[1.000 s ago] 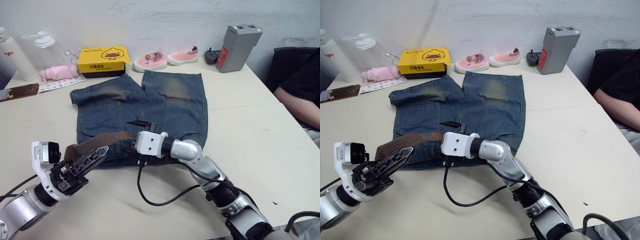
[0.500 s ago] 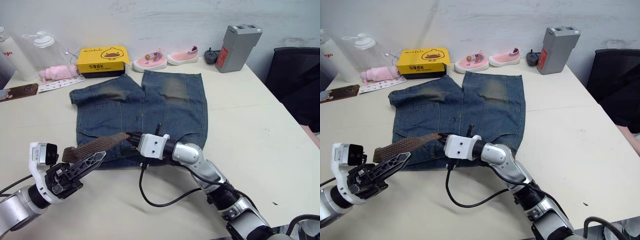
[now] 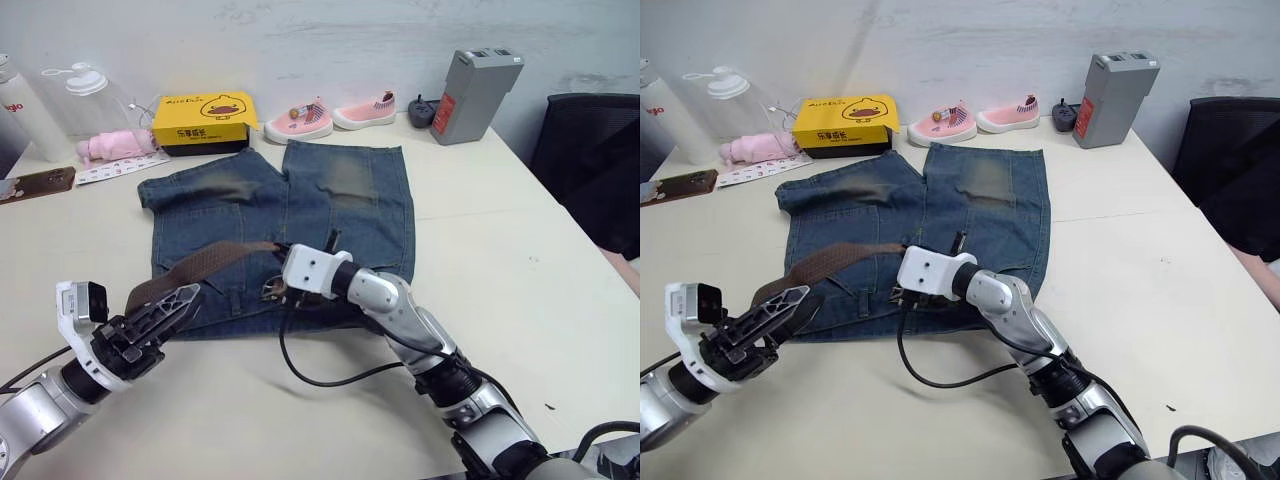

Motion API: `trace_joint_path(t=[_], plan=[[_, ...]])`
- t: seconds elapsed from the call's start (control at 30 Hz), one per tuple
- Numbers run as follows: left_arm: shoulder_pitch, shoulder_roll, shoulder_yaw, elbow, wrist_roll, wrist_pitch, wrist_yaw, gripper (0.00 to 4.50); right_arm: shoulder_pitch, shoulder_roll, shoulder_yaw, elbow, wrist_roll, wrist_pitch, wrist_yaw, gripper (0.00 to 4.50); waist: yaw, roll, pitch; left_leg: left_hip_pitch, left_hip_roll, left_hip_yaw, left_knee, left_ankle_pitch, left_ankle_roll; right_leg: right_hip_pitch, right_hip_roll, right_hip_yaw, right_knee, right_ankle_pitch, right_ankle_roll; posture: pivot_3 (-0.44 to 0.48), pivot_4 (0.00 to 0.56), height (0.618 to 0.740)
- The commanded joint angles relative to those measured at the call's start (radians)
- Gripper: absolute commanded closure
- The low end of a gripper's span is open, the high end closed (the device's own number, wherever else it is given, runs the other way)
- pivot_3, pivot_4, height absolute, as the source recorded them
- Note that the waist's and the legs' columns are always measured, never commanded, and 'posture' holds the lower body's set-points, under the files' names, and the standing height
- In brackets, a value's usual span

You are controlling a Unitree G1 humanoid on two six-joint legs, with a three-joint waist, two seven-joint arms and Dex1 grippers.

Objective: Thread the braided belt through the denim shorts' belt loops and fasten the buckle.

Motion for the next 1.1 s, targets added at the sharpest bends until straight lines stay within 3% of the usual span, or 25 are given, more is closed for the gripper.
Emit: trace_joint_path(t=[0.03, 0.23, 0.43, 0.6, 0.9, 1.03, 1.1], plan=[[0.001, -0.05, -0.053, -0.081, -0.014, -0.05, 0.054, 1.19, -0.036, 0.037, -0.014, -0.067, -0.006, 0.125, -0.001, 4.5, 0.0, 0.0, 0.0, 0.0, 0.0, 0.0, 0.0, 0.0, 0.0, 0.0, 0.0, 0.0, 0.0, 0.0, 0.0, 0.0, 0.15, 0.636], [-0.13, -0.248, -0.191, -0.095, -0.014, -0.215, 0.334, 1.19, -0.073, 0.064, 0.016, -0.119, -0.036, 0.27, 0.002, 4.5, 0.02, 0.0, 0.0, 0.0, -0.001, 0.0, 0.001, 0.0, 0.0, 0.001, 0.0, 0.0, -0.001, 0.0, 0.0, 0.0, 0.15, 0.636], [-0.263, -0.406, -0.227, -0.11, -0.014, -0.353, 0.569, 1.19, -0.093, 0.051, 0.062, -0.133, -0.085, 0.308, -0.002, 4.5, 0.027, -0.002, -0.001, 0.0, -0.001, 0.001, 0.001, 0.0, -0.001, 0.001, 0.0, 0.0, -0.001, 0.001, 0.001, 0.0, 0.15, 0.636], [-0.298, -0.435, -0.233, -0.127, -0.014, -0.4, 0.668, 1.19, -0.092, 0.047, 0.074, -0.138, -0.092, 0.311, -0.002, 4.5, 0.025, -0.004, -0.002, 0.001, -0.002, 0.001, 0.001, 0.0, -0.001, 0.001, 0.0, 0.0, -0.001, 0.001, 0.001, 0.0, 0.15, 0.636], [-0.308, -0.451, -0.217, -0.141, -0.014, -0.446, 0.703, 1.19, -0.087, 0.042, 0.083, -0.135, -0.099, 0.314, -0.002, 4.5, 0.025, -0.004, -0.002, 0.001, -0.001, 0.002, 0.0, 0.001, -0.001, 0.001, 0.001, 0.0, -0.001, 0.001, 0.001, 0.0, 0.15, 0.636], [-0.325, -0.463, -0.202, -0.138, -0.014, -0.466, 0.711, 2.39, -0.086, 0.039, 0.089, -0.131, -0.101, 0.306, -0.002, 4.5, 0.027, -0.004, -0.003, 0.001, -0.002, 0.002, 0.001, 0.001, -0.001, 0.001, 0.002, -0.001, -0.001, 0.001, 0.001, 0.0, 0.15, 0.636], [-0.332, -0.471, -0.196, -0.137, -0.014, -0.48, 0.727, 3.39, -0.087, 0.037, 0.091, -0.129, -0.102, 0.302, -0.002, 4.5, 0.026, -0.004, -0.003, 0.001, -0.002, 0.002, 0.001, 0.001, -0.001, 0.001, 0.002, -0.001, -0.002, 0.001, 0.001, 0.0, 0.15, 0.636]])
